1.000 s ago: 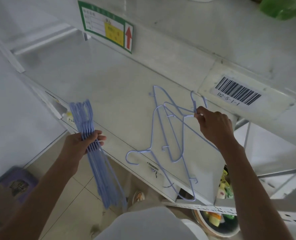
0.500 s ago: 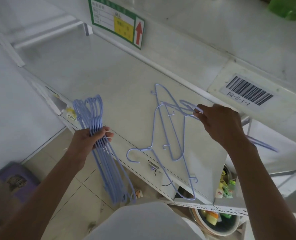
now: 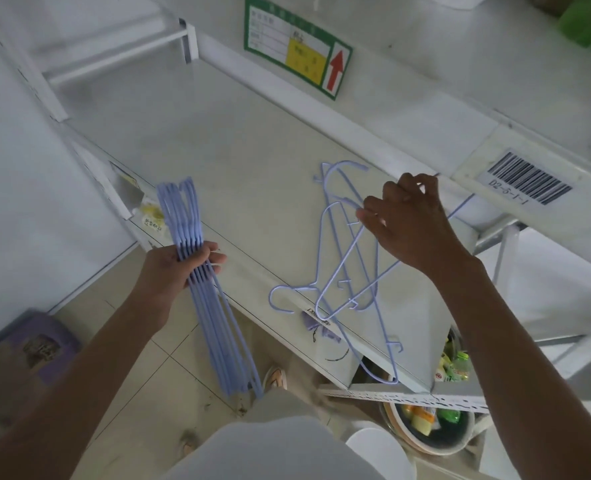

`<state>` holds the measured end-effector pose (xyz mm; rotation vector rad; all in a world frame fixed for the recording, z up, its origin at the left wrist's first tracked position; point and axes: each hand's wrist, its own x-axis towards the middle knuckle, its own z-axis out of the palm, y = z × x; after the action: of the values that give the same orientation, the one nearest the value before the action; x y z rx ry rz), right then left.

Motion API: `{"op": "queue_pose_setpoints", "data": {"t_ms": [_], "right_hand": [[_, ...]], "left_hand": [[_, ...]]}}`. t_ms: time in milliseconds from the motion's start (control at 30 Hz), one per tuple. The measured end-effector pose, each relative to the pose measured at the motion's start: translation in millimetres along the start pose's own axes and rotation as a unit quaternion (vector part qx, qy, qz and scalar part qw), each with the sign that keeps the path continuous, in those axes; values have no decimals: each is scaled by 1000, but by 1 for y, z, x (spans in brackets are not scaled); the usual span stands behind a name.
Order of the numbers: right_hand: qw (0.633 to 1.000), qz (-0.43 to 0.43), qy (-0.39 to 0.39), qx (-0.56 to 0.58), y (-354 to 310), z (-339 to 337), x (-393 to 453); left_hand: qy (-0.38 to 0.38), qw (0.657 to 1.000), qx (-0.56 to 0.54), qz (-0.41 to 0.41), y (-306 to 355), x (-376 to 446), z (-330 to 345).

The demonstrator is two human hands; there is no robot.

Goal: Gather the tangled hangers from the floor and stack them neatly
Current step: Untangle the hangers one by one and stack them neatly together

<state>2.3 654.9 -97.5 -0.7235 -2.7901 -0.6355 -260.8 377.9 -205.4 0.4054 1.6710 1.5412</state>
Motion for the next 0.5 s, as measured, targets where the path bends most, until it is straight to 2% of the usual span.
{"op": "queue_pose_setpoints", "data": {"t_ms": [100, 233, 300, 367, 500], "right_hand": [[997, -71, 11, -6, -13, 1, 8], [987, -128, -88, -51, -31, 9, 14], [985, -135, -95, -38, -33, 13, 16], [988, -95, -126, 2, -33, 11, 21], [966, 65, -225, 112, -19, 6, 36]], "left_hand": [[-1, 1000, -7, -5, 0, -5, 0], [-3, 1000, -6, 0, -2, -14, 0], [-3, 1000, -14, -7, -4, -17, -4], [3, 1000, -21, -15, -7, -21, -8], [5, 1000, -6, -27, -6, -25, -15]]}}
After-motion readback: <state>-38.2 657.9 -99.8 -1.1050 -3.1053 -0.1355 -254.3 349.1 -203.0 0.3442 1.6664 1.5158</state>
